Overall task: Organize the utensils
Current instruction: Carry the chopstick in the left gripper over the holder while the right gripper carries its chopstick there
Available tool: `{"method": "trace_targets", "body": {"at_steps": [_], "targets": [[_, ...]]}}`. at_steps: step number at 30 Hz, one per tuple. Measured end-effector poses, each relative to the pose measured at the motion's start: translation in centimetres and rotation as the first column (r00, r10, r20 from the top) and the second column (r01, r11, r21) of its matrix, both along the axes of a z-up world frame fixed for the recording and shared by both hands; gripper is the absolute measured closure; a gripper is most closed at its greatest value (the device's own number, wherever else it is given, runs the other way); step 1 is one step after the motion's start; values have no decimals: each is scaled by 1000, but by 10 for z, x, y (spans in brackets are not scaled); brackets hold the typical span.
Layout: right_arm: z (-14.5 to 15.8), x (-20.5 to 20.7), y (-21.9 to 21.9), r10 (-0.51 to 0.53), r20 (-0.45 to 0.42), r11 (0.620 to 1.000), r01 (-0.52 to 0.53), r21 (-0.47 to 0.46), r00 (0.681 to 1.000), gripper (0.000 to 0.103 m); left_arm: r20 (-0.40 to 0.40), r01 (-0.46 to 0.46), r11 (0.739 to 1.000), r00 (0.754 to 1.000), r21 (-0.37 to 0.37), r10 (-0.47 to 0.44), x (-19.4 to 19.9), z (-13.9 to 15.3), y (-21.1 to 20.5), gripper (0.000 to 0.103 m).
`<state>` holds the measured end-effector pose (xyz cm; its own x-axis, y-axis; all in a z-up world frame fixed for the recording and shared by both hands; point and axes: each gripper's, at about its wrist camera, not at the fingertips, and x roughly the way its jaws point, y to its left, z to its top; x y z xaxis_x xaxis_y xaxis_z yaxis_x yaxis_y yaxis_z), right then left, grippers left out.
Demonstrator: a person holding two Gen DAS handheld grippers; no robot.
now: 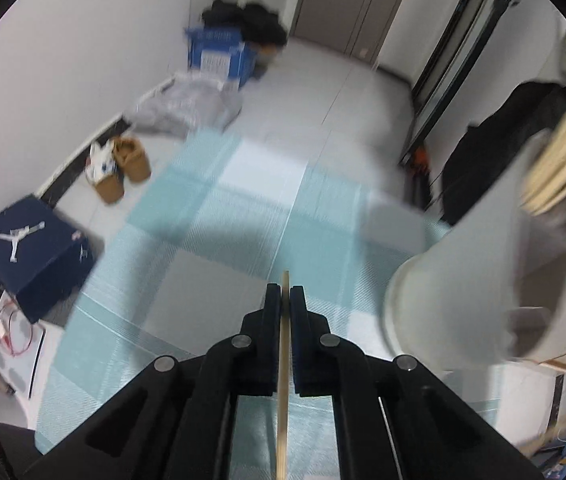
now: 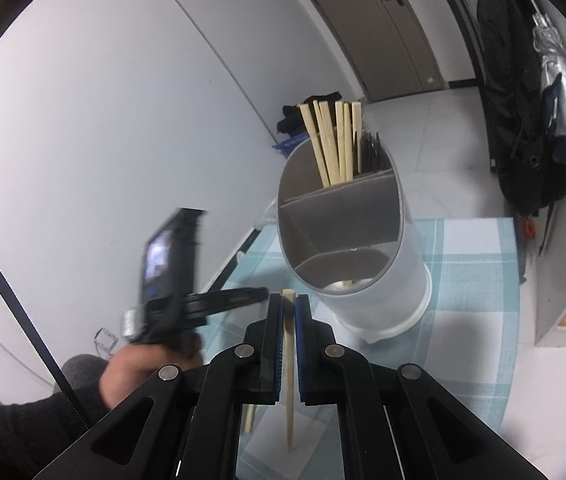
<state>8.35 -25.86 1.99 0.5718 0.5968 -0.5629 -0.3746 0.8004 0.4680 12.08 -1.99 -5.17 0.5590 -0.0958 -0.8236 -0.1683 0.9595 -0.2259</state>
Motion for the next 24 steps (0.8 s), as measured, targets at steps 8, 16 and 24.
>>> {"method": "trace_targets", "body": {"at_steps": [8,16,24], "targets": [[1,-14,14,-21,60,997,25,-71,998,98,207,98,995,974,-7,-94,-45,52,-20,102],[7,-22,17,-82,93,989,93,-119,992,98,235,185,982,954,36,-188,-58,58,-17,102],[18,-34,14,-141,133,979,158,-129,981,98,261,216,976,940,37,-218,-73,68,-14,102]]}}
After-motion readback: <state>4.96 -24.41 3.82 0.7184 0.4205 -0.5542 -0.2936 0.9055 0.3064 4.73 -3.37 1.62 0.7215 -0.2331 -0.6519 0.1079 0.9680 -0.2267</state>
